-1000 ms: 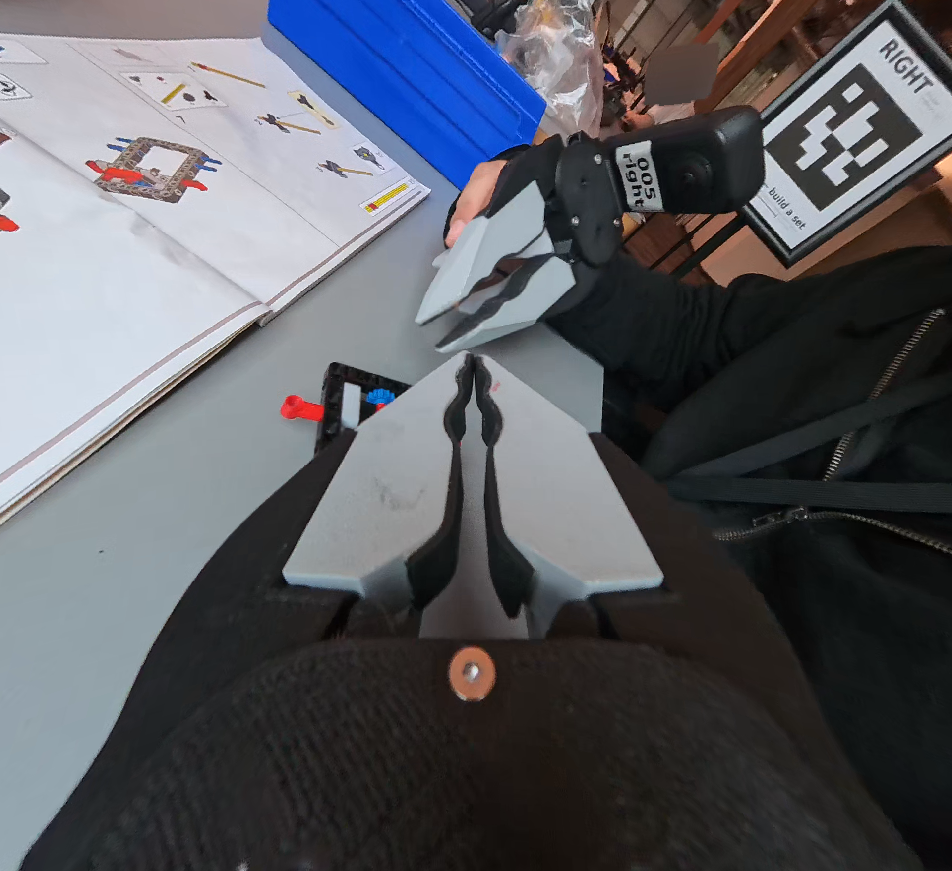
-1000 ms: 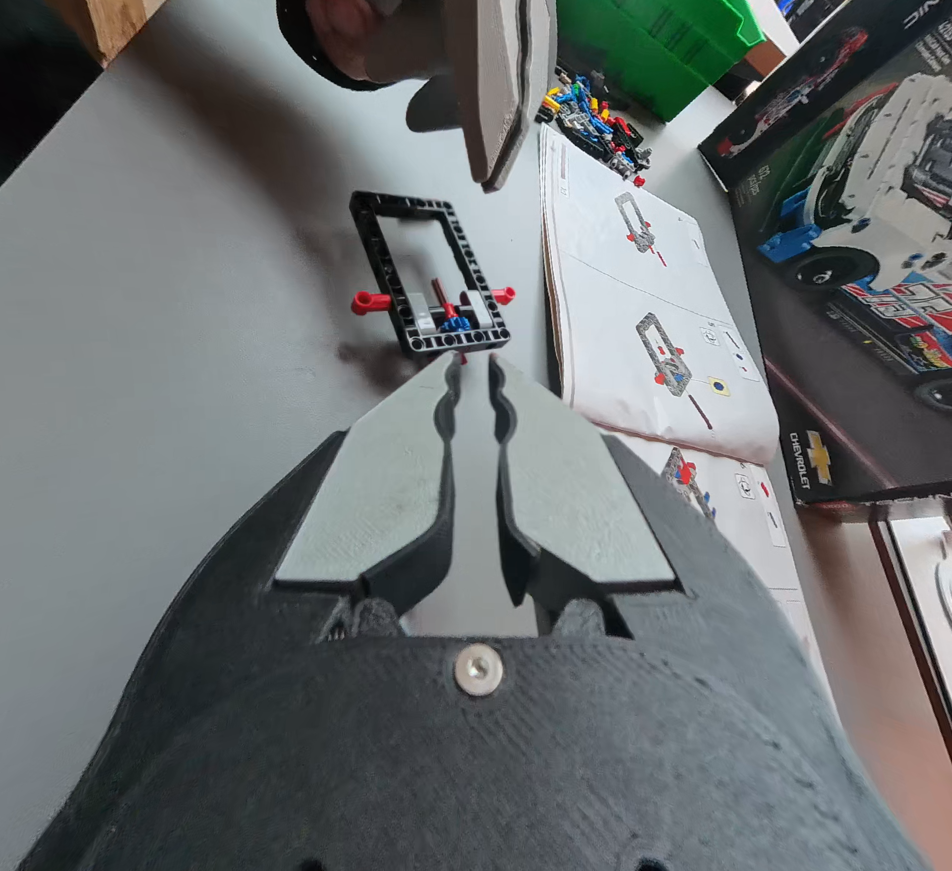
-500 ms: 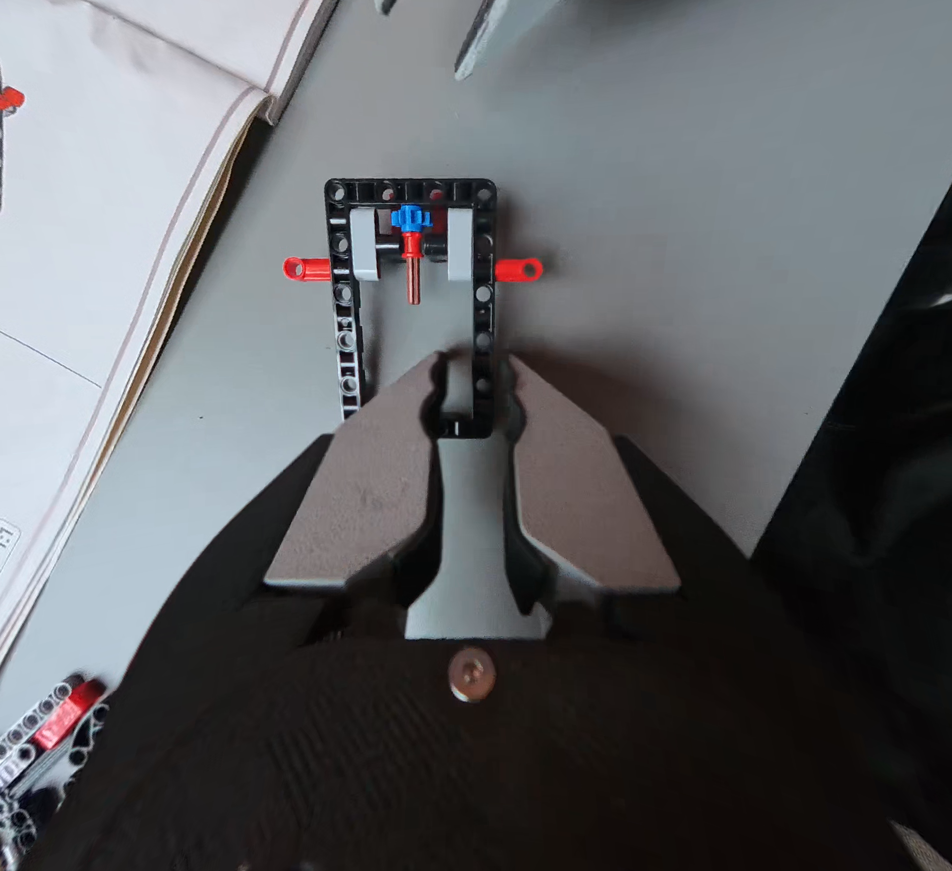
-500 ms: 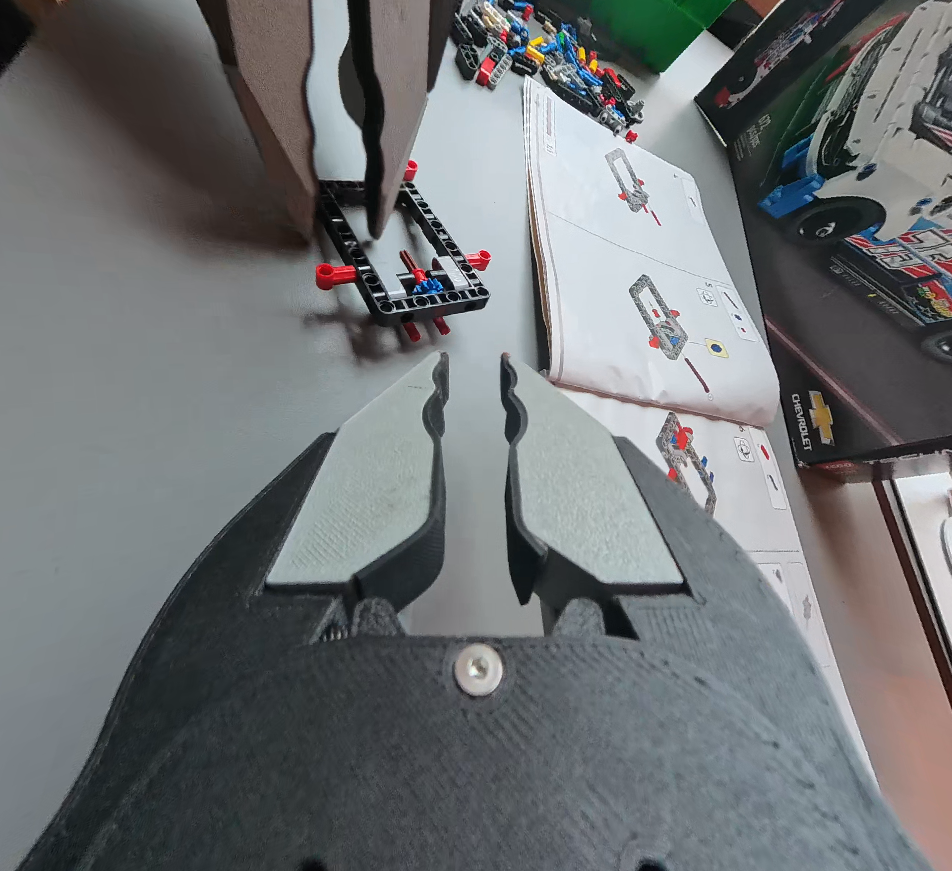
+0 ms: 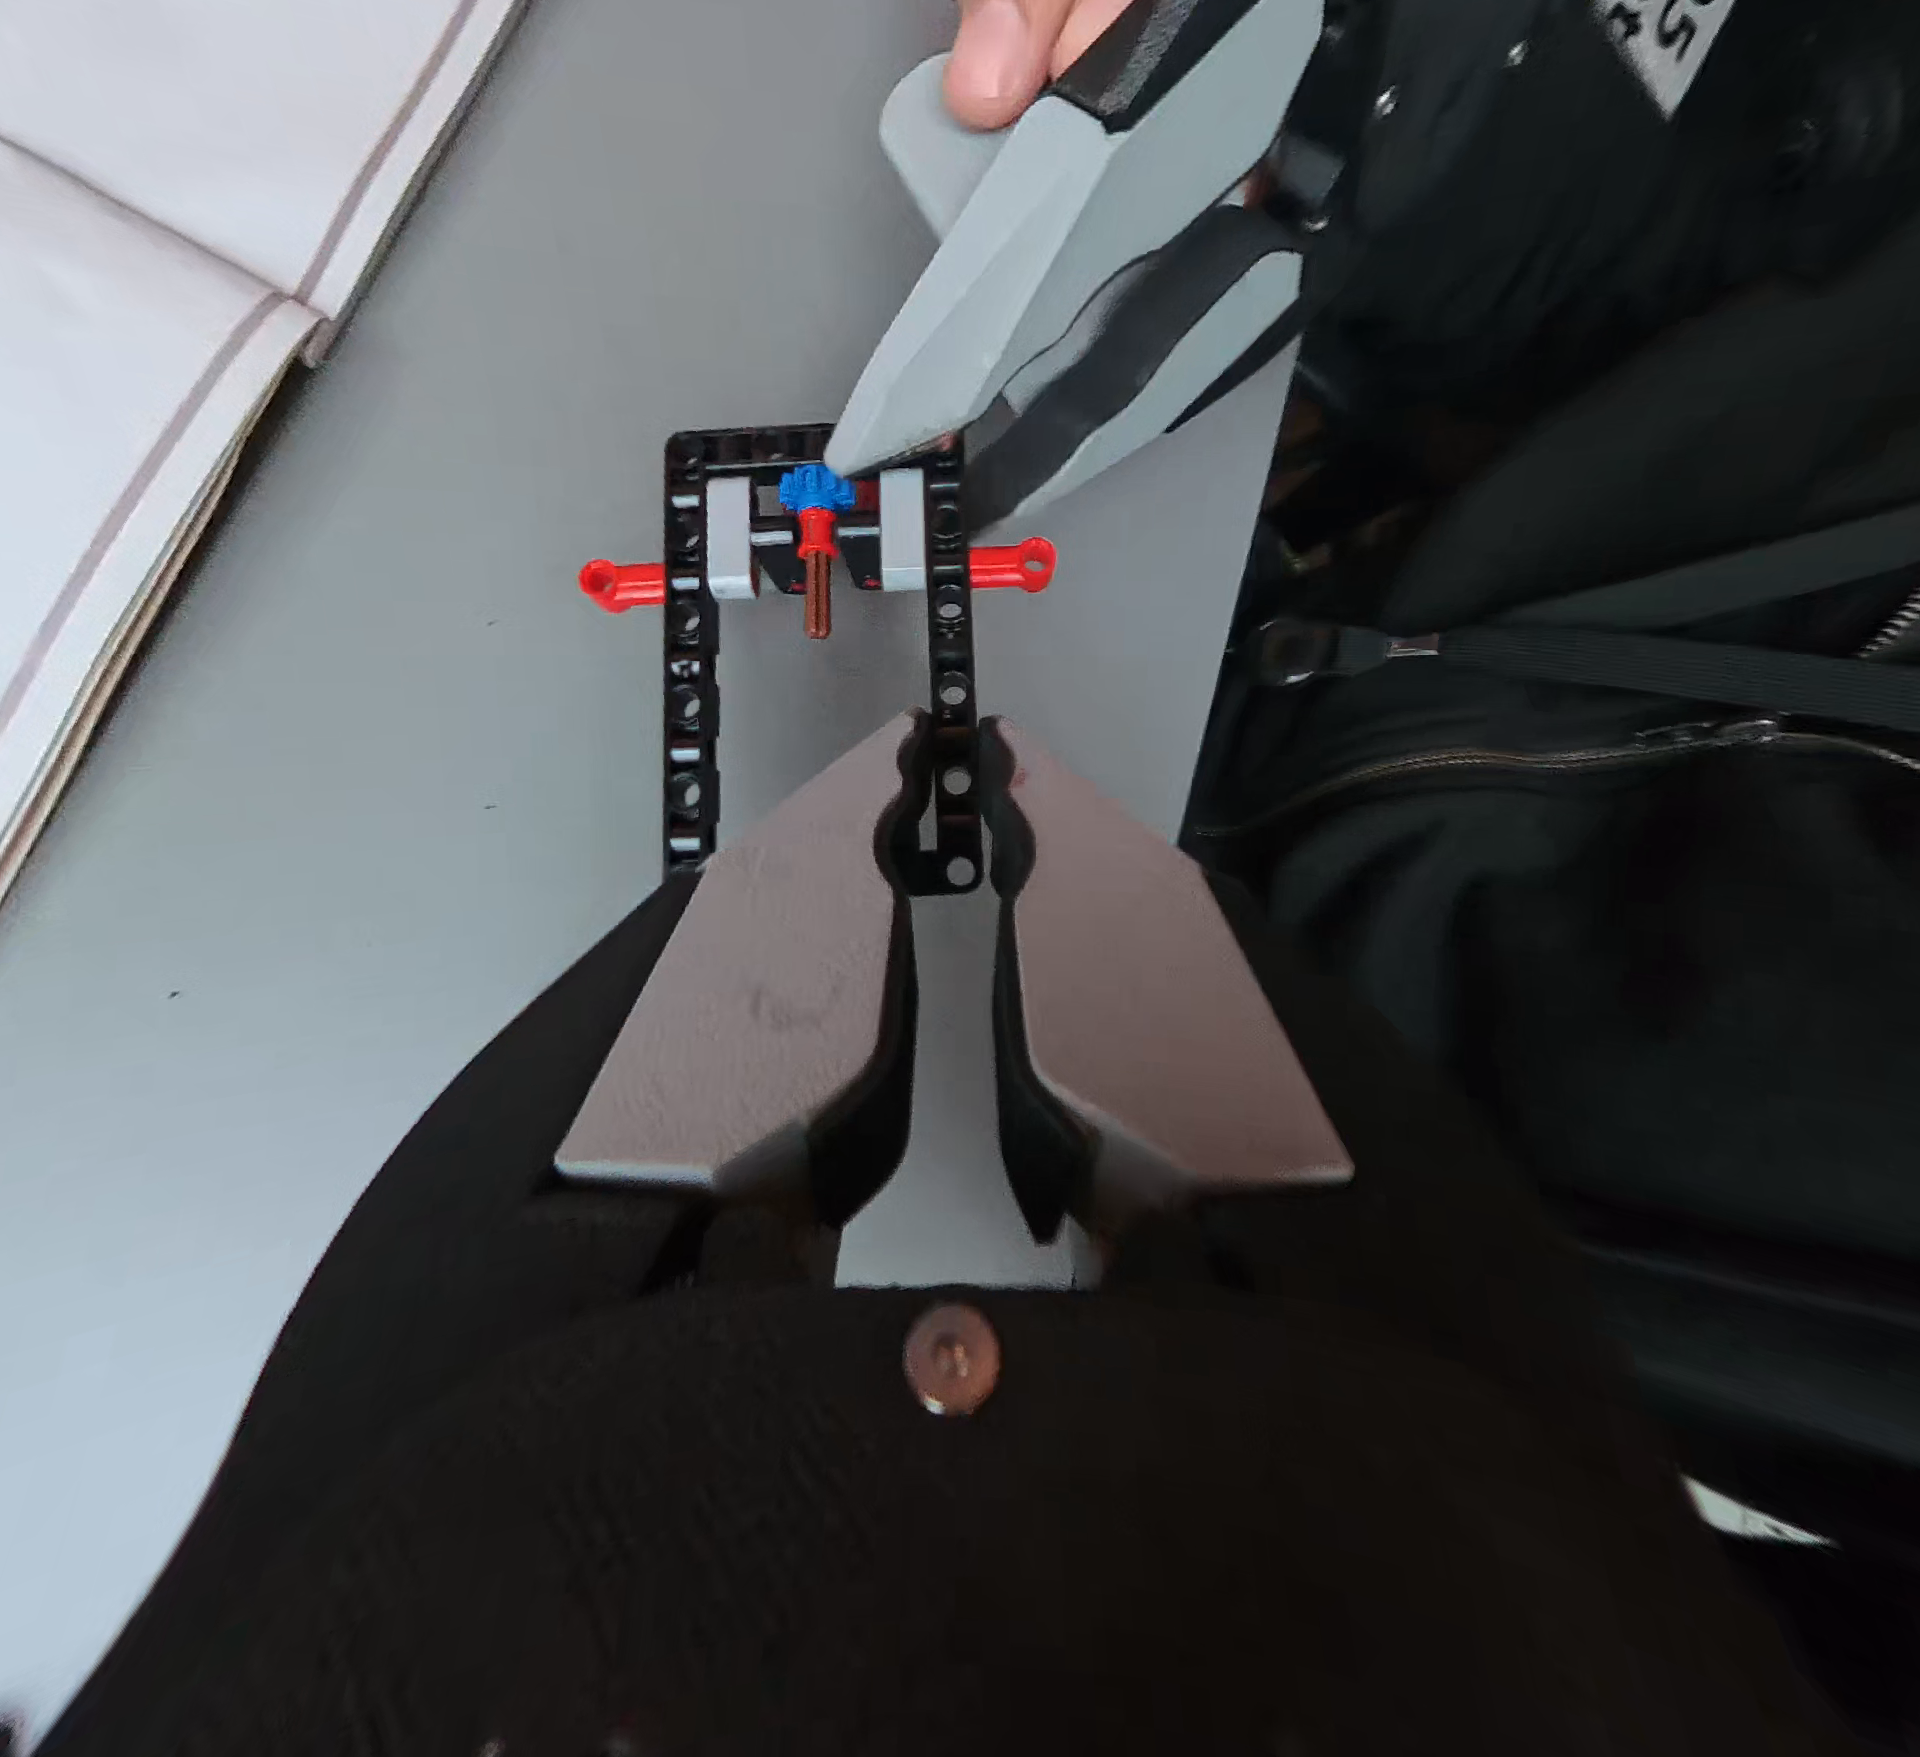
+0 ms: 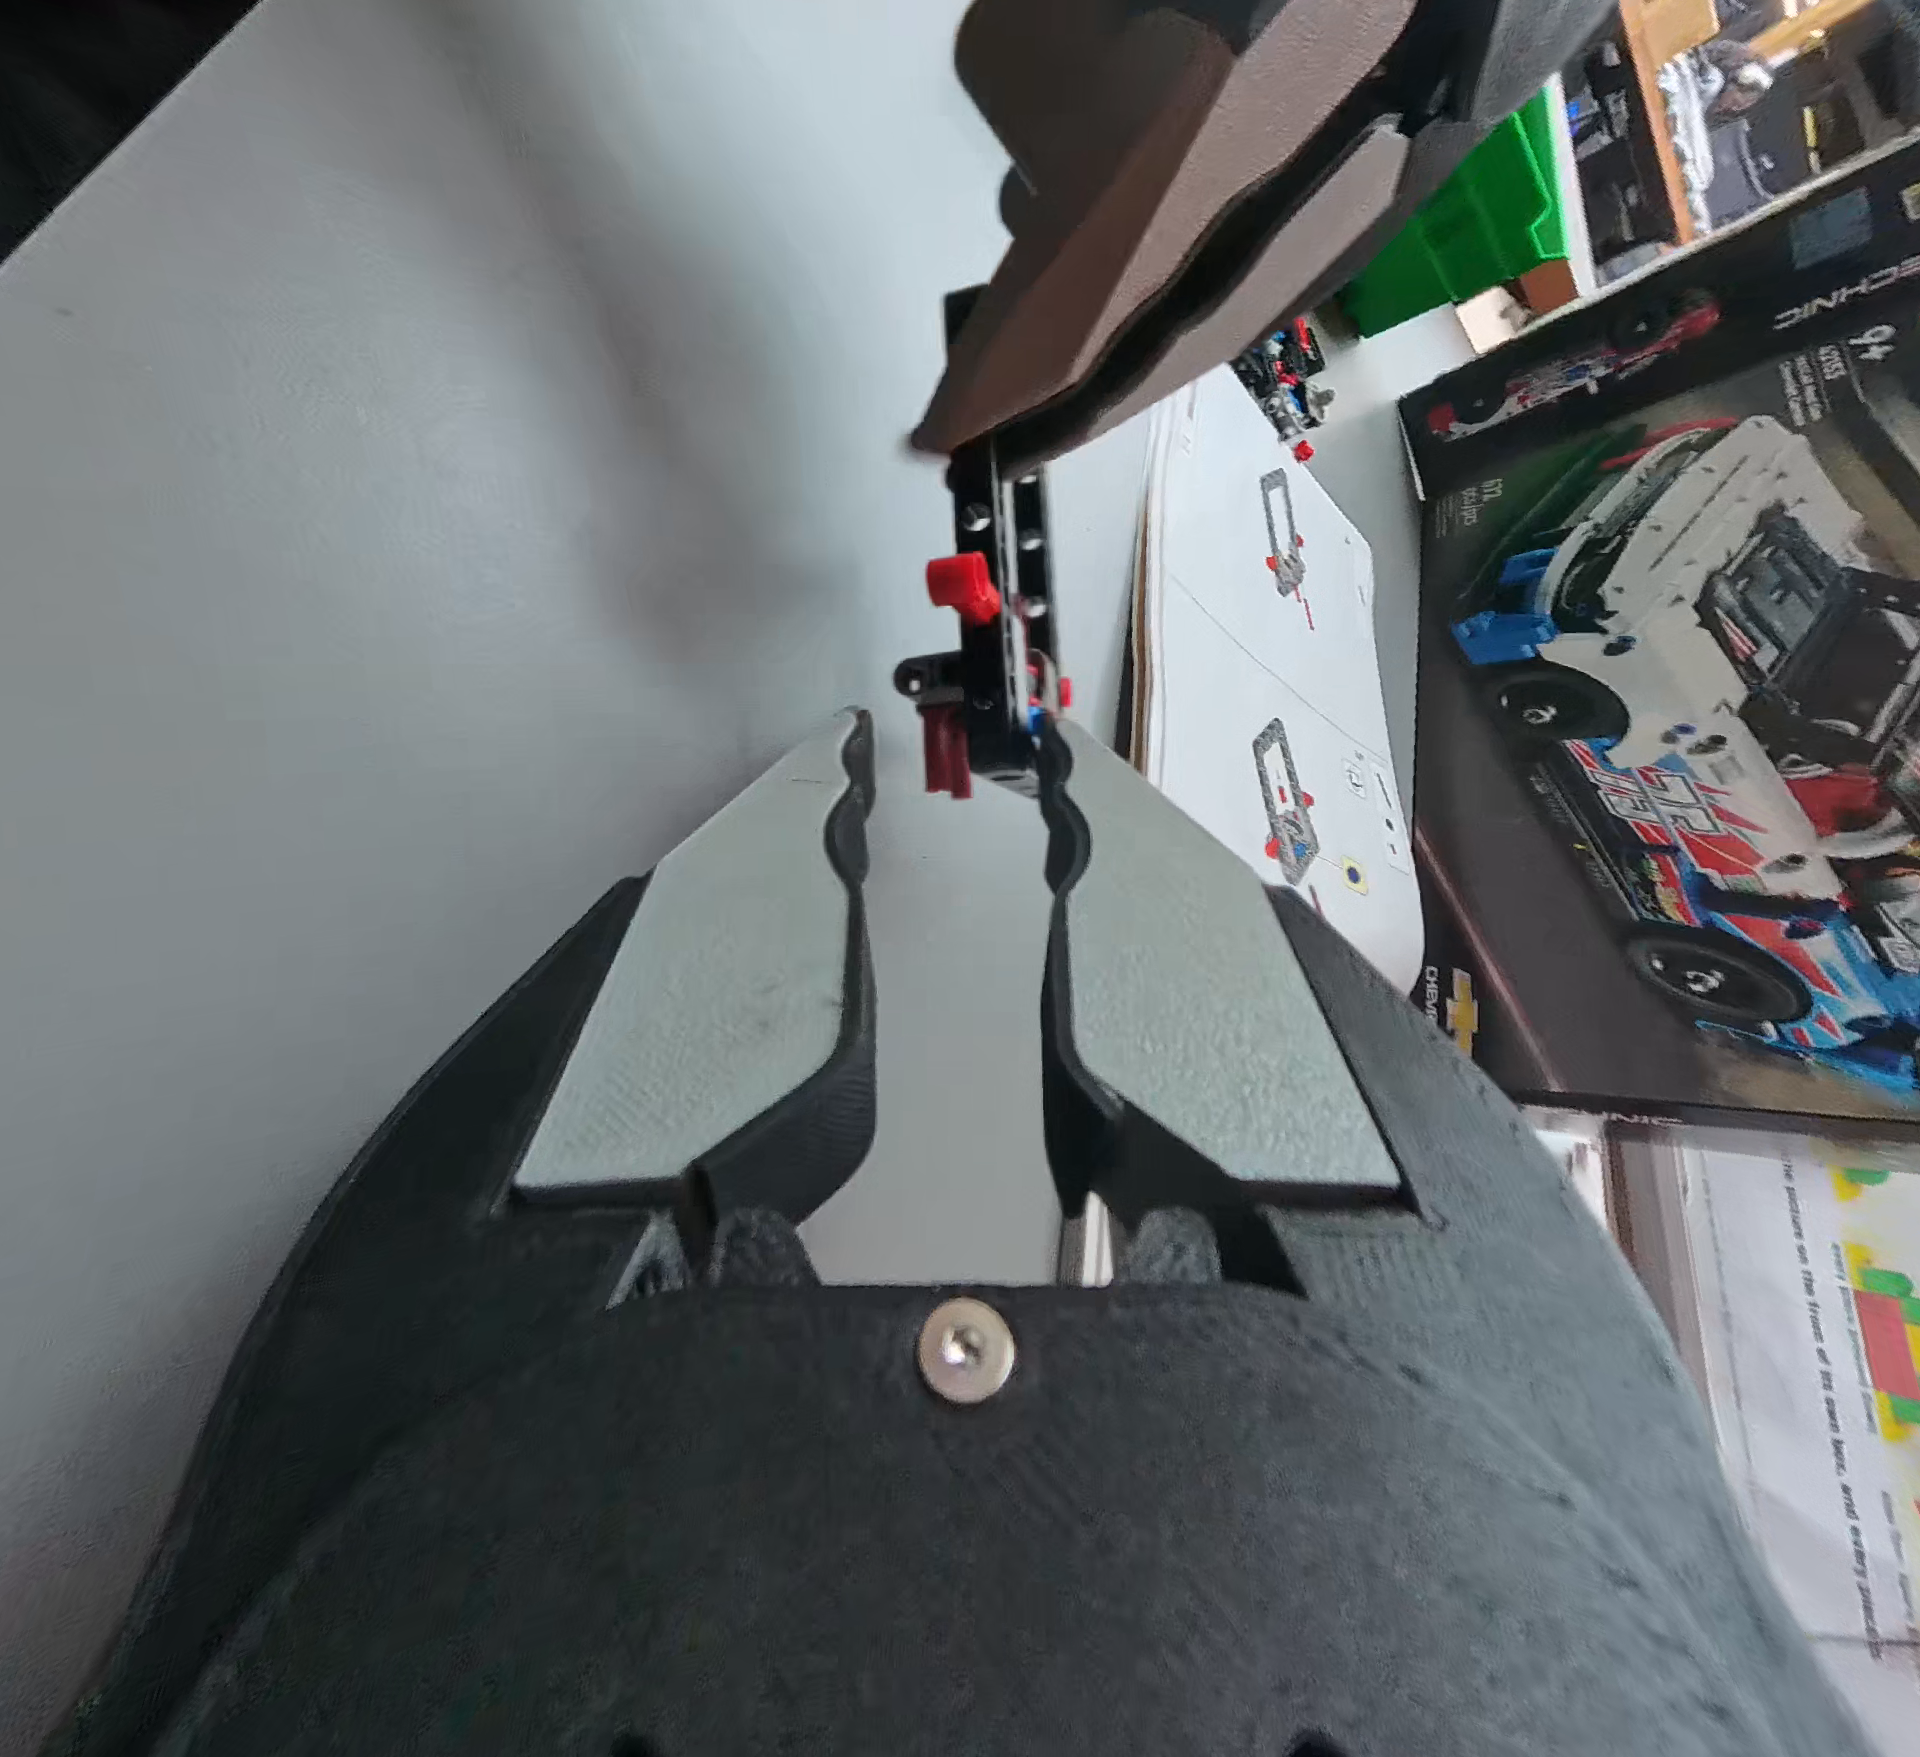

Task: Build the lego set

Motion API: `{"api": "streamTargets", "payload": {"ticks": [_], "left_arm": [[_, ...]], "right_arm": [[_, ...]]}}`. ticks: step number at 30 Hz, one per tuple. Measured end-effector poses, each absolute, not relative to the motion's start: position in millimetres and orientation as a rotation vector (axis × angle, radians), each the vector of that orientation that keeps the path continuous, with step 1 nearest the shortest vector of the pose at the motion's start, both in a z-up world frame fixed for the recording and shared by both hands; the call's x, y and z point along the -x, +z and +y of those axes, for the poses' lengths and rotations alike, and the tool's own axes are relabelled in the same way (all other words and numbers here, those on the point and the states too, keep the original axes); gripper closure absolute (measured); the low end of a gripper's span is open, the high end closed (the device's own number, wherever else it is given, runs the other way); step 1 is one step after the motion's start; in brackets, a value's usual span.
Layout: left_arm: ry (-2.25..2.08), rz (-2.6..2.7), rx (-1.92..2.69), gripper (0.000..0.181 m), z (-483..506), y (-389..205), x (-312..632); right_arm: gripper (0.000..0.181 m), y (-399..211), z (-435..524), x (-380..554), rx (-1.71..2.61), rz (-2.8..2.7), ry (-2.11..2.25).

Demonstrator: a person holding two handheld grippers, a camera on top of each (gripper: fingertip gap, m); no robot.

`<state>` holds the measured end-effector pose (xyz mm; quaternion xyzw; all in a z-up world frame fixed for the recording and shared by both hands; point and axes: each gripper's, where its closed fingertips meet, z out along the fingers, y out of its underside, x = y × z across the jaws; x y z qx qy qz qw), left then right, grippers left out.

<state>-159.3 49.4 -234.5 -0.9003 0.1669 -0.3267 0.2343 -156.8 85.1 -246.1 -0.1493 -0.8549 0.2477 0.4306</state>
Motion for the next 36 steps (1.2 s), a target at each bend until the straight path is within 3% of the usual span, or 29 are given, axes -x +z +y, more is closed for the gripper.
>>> {"api": "streamTargets", "payload": {"ticks": [2, 5, 7, 12, 17, 23, 32, 36], "left_arm": [[-0.932, 0.468, 2.475, 0.176, 48, -234, 157], [-0.909, 0.457, 2.451, 0.173, 54, -232, 158], [-0.811, 0.468, 2.44, 0.153, 57, -231, 166], [-0.578, 0.551, 2.36, 0.134, 56, -227, 177], [-0.602, 0.483, 2.411, 0.15, 63, -255, 179], [-0.668, 0.353, 2.519, 0.153, 70, -285, 181], [-0.616, 0.432, 2.511, 0.149, 55, -277, 174], [-0.608, 0.492, 2.55, 0.155, 48, -287, 156]], "right_arm": [[0.171, -241, 86, 156, 0.398, -2.123, 0.658], [0.176, -243, 86, 150, 0.467, -2.193, 0.755], [0.177, -241, 86, 148, 0.58, -2.225, 0.907], [0.177, -240, 101, 152, 1.122, -2.285, 1.359], [0.176, -247, 104, 147, 1.434, -2.31, 1.655], [0.136, -269, 149, 164, 1.546, -2.188, 1.307], [0.139, -253, 150, 154, 1.453, -2.219, 1.387], [0.126, -271, 132, 131, 1.265, -2.468, 1.252]]}}
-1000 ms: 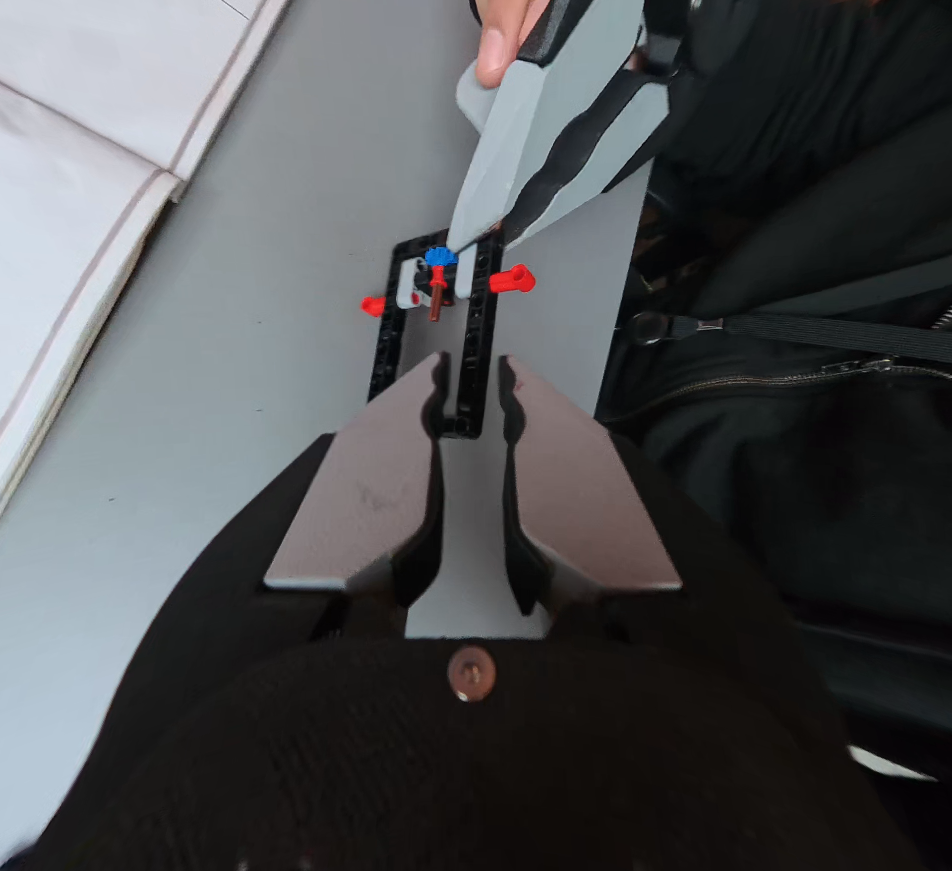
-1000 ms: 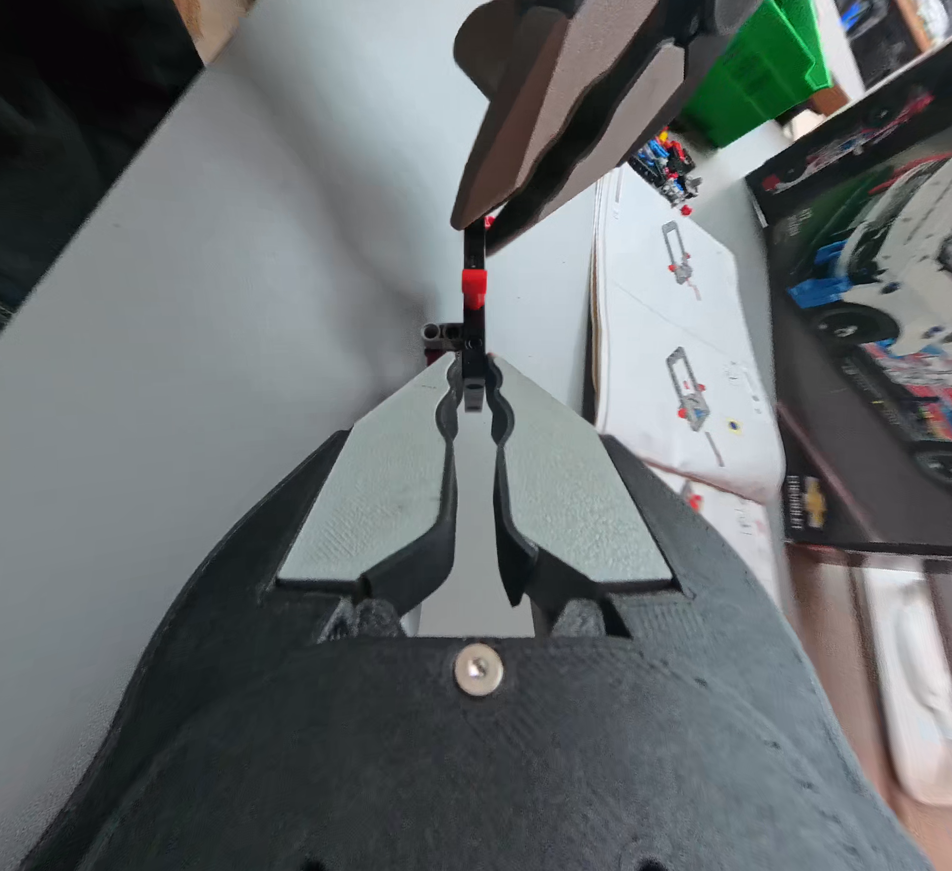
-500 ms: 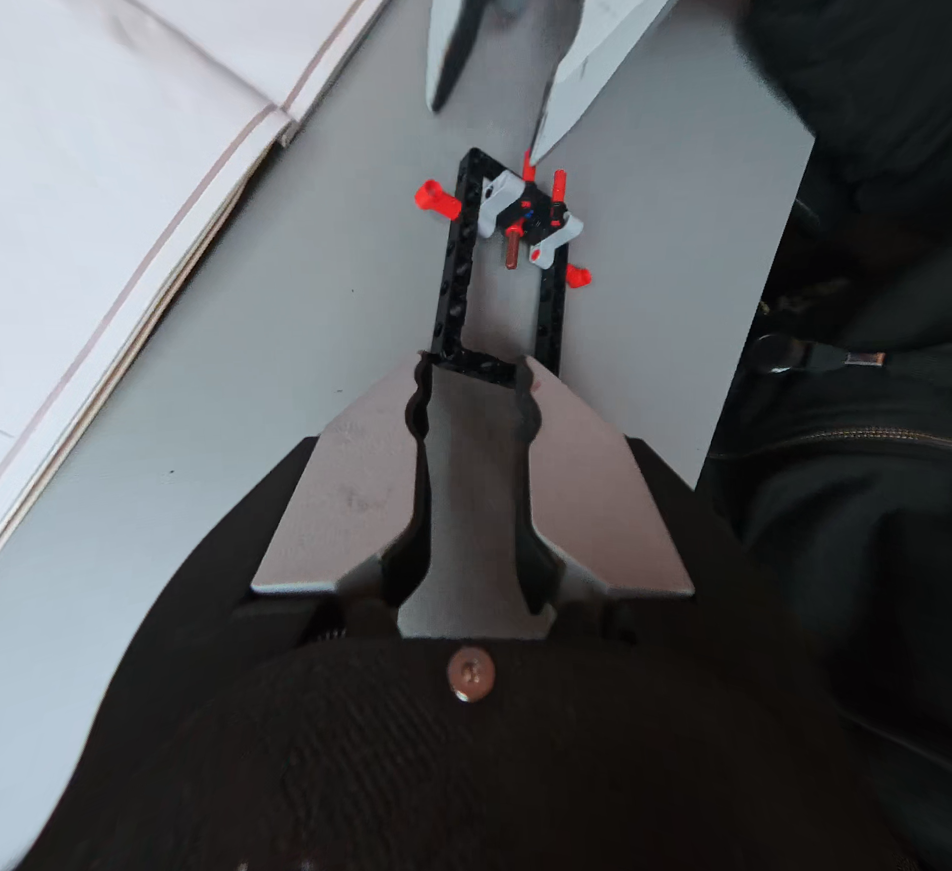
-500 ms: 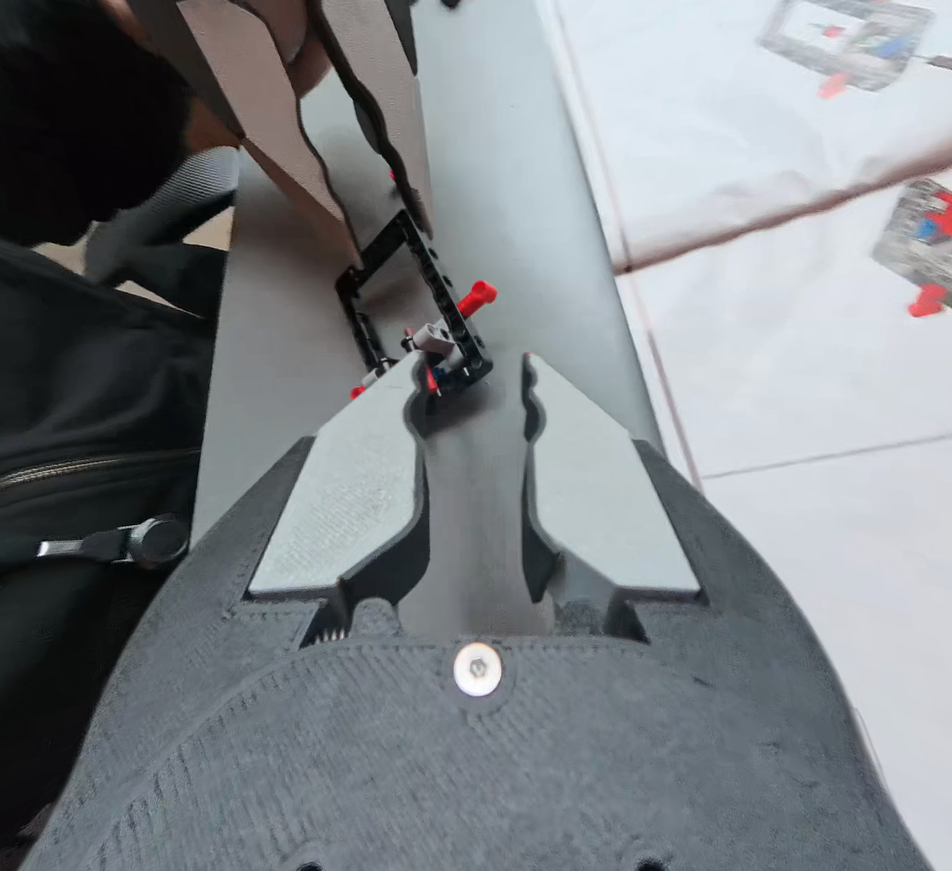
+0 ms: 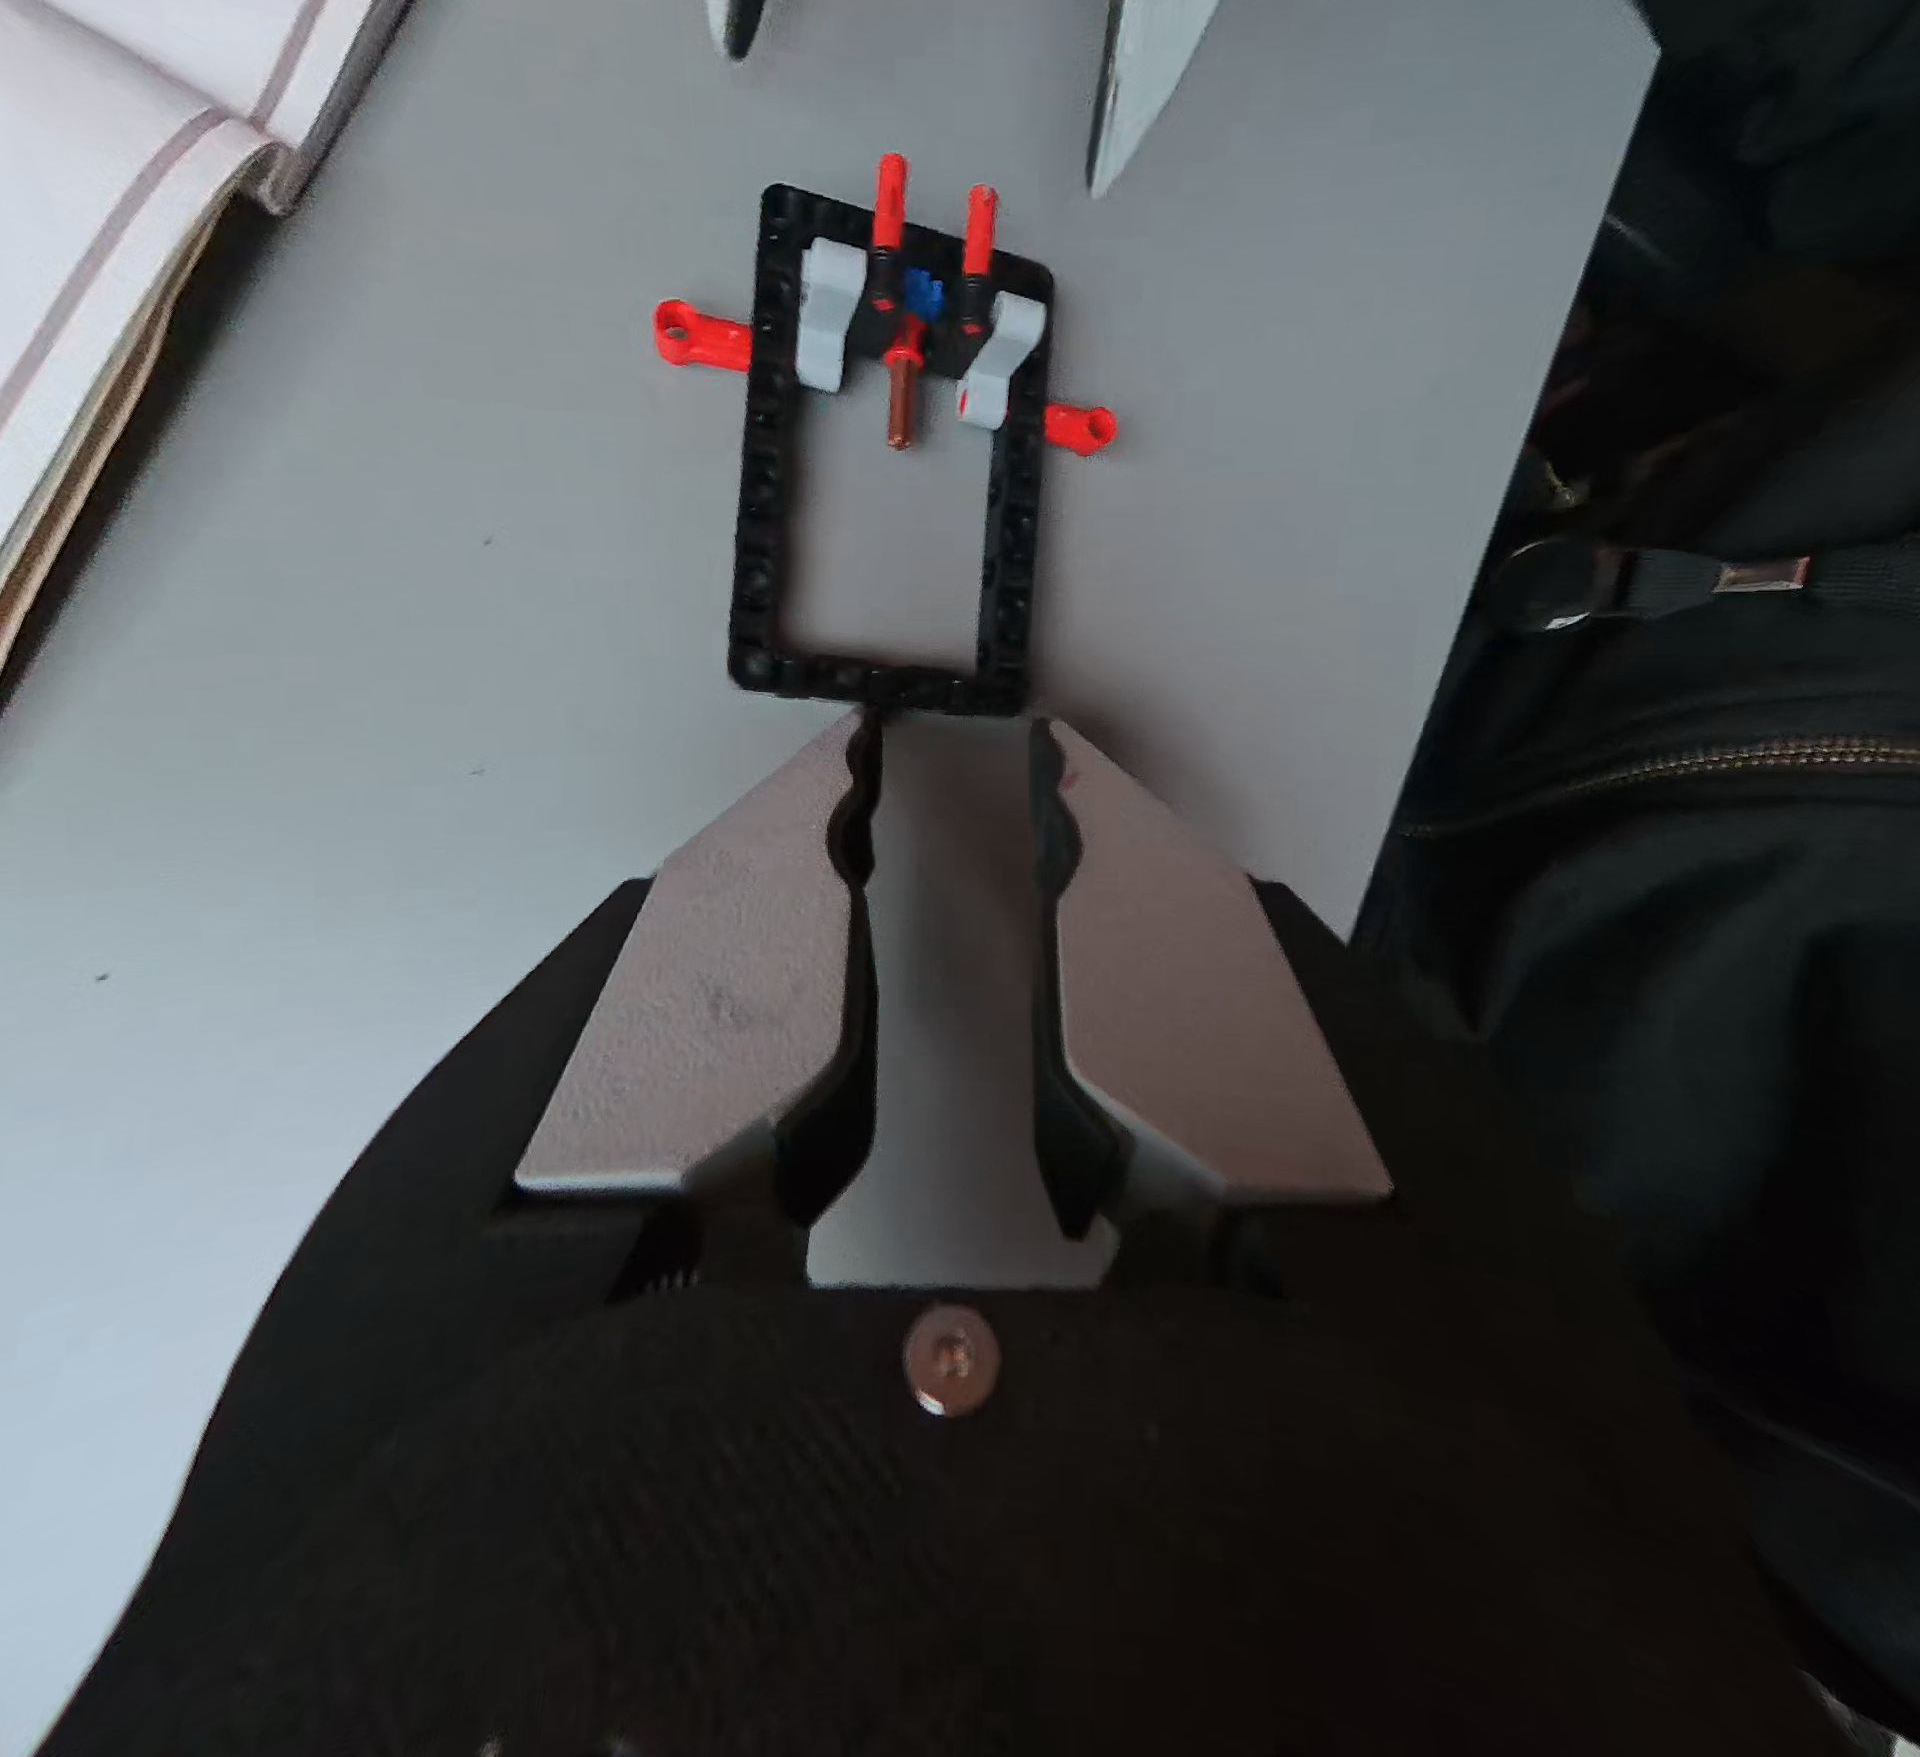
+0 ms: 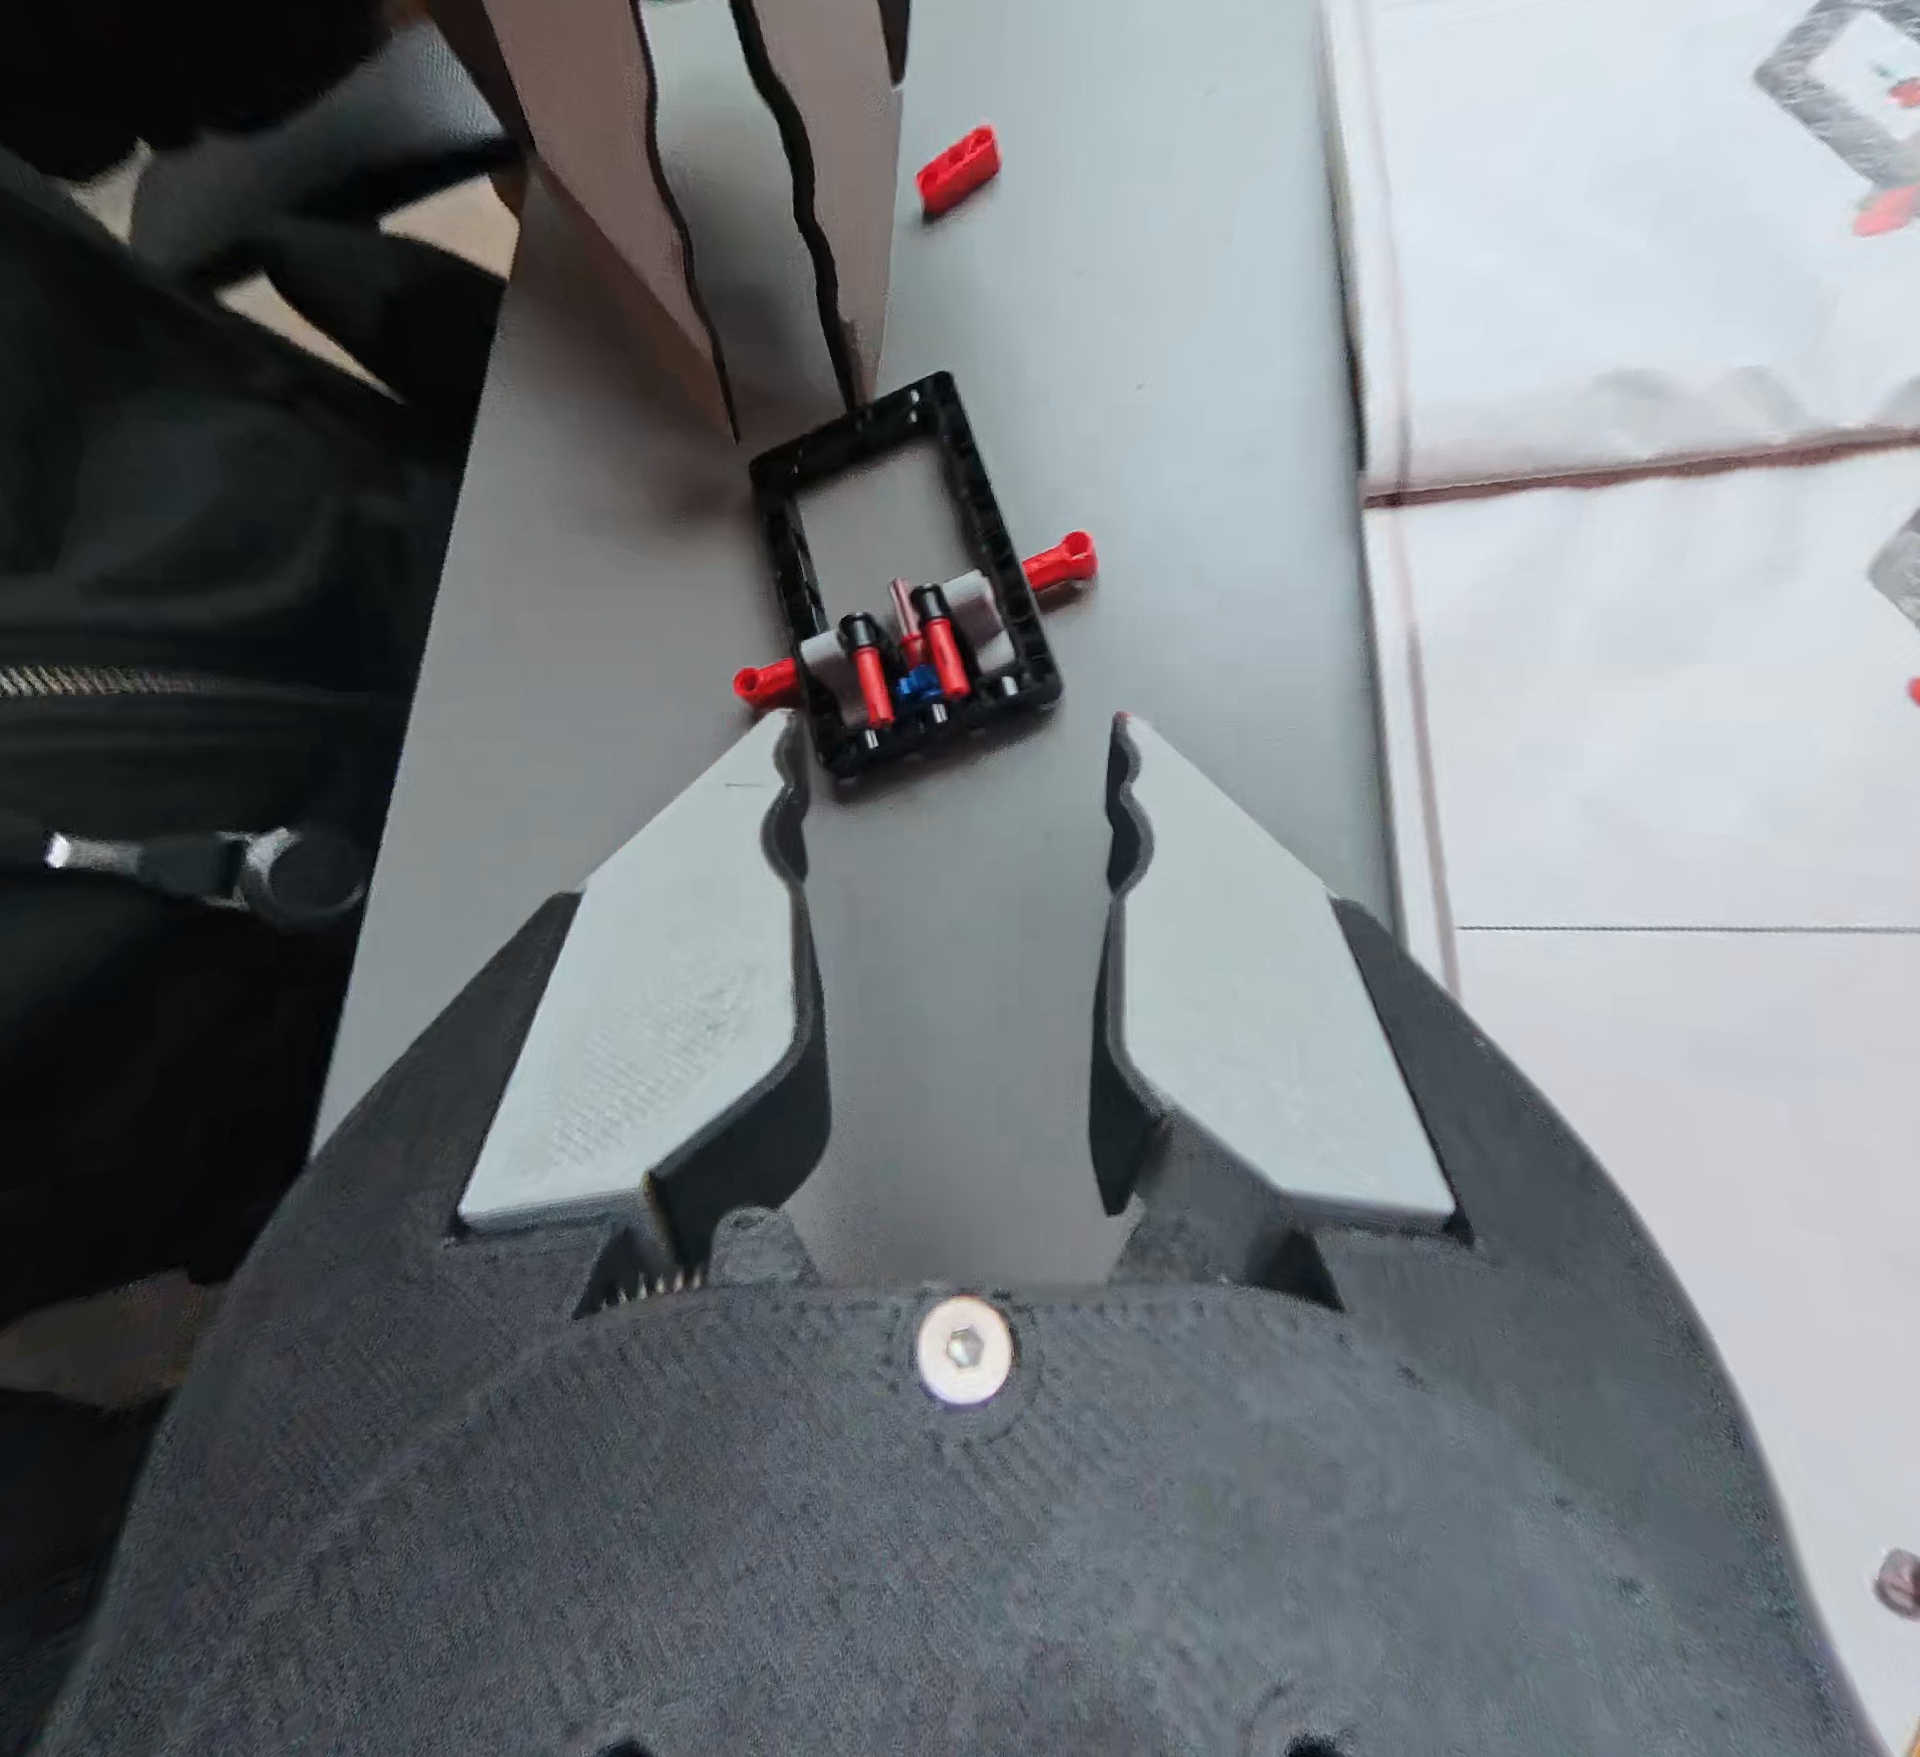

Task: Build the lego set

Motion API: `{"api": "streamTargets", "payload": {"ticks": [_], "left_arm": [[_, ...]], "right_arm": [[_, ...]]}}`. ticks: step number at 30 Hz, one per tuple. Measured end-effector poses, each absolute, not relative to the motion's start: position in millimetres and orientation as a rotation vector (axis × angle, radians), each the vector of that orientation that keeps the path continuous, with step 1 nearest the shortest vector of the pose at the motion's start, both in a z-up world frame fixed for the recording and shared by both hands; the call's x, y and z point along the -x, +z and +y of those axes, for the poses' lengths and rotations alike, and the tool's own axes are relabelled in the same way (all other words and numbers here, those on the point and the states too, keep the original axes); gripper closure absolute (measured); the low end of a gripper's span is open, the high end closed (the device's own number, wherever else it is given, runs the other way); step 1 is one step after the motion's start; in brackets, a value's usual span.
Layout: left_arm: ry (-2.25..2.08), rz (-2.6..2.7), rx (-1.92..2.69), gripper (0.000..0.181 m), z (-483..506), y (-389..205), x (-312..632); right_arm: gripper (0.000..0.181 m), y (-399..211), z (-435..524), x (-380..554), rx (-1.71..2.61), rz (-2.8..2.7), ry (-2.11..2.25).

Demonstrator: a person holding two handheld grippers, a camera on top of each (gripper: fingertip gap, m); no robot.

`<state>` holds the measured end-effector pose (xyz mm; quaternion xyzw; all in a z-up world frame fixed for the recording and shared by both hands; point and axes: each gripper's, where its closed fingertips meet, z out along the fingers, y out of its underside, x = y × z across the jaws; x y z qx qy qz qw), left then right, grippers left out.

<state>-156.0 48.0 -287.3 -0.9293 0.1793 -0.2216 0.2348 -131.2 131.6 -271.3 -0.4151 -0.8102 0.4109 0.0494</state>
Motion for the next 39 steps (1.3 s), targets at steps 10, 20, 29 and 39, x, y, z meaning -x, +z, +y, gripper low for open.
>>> {"api": "streamTargets", "payload": {"ticks": [10, 20, 29, 39], "left_arm": [[-0.759, 0.52, 2.473, 0.153, 41, -282, 113], [-0.149, 0.241, 2.589, 0.152, -10, -256, 248], [-0.312, 0.215, 2.516, 0.147, 23, -288, 234], [-0.156, 0.263, 2.238, 0.125, 33, -278, 256]], "right_arm": [[0.127, -287, 142, 132, 1.138, -2.492, 1.05], [0.133, -254, 175, 158, 1.188, -2.175, 1.145], [0.135, -236, 203, 171, 1.186, -1.934, 1.155], [0.123, -233, 232, 182, 1.241, -1.762, 1.194]]}}
